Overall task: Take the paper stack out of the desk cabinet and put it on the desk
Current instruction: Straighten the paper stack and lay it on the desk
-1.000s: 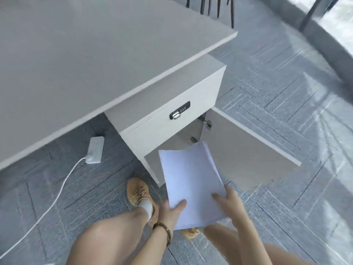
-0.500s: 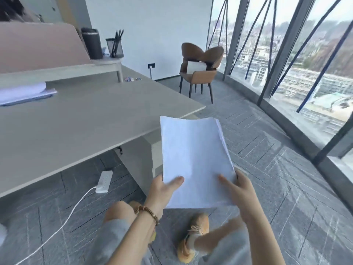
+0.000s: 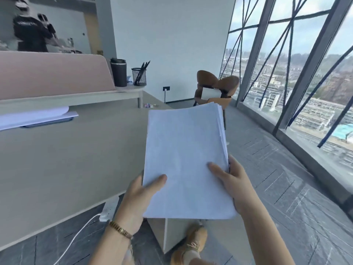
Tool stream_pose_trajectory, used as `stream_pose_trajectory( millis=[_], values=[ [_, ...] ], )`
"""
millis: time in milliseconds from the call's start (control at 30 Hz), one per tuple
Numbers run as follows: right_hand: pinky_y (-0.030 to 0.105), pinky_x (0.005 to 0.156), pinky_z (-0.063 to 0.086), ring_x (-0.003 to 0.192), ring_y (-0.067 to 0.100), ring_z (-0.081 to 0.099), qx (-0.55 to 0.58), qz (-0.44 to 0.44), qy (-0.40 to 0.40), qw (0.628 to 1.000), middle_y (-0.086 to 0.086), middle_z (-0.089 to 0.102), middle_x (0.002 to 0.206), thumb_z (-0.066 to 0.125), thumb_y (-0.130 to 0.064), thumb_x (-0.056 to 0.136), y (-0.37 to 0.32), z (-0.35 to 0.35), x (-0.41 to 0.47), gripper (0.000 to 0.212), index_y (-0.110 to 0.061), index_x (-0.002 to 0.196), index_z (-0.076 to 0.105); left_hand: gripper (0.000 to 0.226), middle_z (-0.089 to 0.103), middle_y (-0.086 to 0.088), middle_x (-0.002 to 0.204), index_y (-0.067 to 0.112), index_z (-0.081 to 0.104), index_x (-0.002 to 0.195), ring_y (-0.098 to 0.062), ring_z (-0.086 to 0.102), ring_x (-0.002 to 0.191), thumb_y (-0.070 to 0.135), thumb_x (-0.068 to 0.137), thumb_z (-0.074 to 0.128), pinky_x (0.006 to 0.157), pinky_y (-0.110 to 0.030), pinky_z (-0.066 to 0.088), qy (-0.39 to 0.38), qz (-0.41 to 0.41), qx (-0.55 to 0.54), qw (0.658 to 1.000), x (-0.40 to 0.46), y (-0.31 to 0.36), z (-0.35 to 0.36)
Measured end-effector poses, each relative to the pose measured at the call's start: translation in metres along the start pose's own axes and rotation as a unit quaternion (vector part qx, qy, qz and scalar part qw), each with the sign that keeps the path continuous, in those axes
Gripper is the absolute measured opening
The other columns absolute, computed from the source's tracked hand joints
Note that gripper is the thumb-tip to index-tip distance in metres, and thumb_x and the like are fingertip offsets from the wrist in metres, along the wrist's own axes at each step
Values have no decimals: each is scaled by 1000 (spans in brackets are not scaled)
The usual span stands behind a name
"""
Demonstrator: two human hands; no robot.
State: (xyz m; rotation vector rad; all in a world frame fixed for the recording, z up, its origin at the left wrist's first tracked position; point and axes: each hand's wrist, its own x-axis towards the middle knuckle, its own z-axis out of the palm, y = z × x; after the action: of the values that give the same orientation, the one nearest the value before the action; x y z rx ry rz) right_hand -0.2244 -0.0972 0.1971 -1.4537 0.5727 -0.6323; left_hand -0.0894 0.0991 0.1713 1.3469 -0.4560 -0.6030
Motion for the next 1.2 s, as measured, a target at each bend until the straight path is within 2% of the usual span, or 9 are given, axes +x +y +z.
stream_pose_trajectory(
  millis=[133,267,400,567,833,967,1033,1133,1200],
  values=[
    [38,69,64,94,31,79,20,21,-42,999,9,80,109,69,-11,93,19,36,67,29,-11,121,63,28,77,9,112,29,65,119,-9,75,99,18,94,62,73,-26,61,0,-15,-39,999,58,5,-38],
    [40,70,63,91,31,80,32,24,-80,996,9,81,107,69,-12,92,36,71,115,24,-13,116,65,29,78,-5,110,16,67,119,-20,78,92,7,93,60,63,-29,62,0,-57,-56,997,106,14,-75],
    [44,77,63,97,32,78,45,5,-108,993,8,79,111,69,-11,93,40,104,146,26,-12,118,62,32,77,-10,112,8,66,122,-27,76,97,4,91,65,69,-34,62,53,-42,-17,998,142,17,-104],
    [50,84,63,103,27,77,26,-60,-121,990,2,77,117,66,-13,96,31,135,180,27,-21,121,59,34,76,-1,117,16,64,124,-19,73,105,3,92,65,90,-40,57,110,34,52,992,174,29,-119],
    [49,96,58,115,18,70,-36,-117,-147,981,-4,70,127,60,-4,97,12,164,228,41,-30,129,55,46,71,21,119,35,56,127,2,66,111,7,92,66,89,-22,51,159,130,124,971,211,38,-130],
    [43,90,60,108,14,72,-28,-117,-140,983,-6,72,119,67,-14,95,8,172,243,28,-29,118,59,35,77,18,106,33,65,112,-6,73,101,9,88,73,80,-24,56,178,108,97,973,215,29,-134],
    [36,85,61,106,14,74,-16,-127,-133,983,-6,73,116,70,-19,93,0,175,248,27,-26,117,60,29,79,11,103,26,70,108,-12,75,98,18,81,80,76,-26,58,176,103,87,975,217,34,-140],
    [35,81,63,103,16,74,2,-149,-121,981,2,72,115,72,-21,92,-15,178,251,27,-18,116,59,39,79,4,105,22,74,104,-17,75,99,37,68,81,76,-27,58,161,127,74,976,219,50,-146],
    [29,74,62,97,11,74,14,-168,-115,979,0,73,111,71,-20,92,-25,180,252,24,-18,113,60,40,78,3,110,19,69,113,-16,75,100,23,75,80,77,-26,60,160,151,49,974,220,58,-145]
  ],
)
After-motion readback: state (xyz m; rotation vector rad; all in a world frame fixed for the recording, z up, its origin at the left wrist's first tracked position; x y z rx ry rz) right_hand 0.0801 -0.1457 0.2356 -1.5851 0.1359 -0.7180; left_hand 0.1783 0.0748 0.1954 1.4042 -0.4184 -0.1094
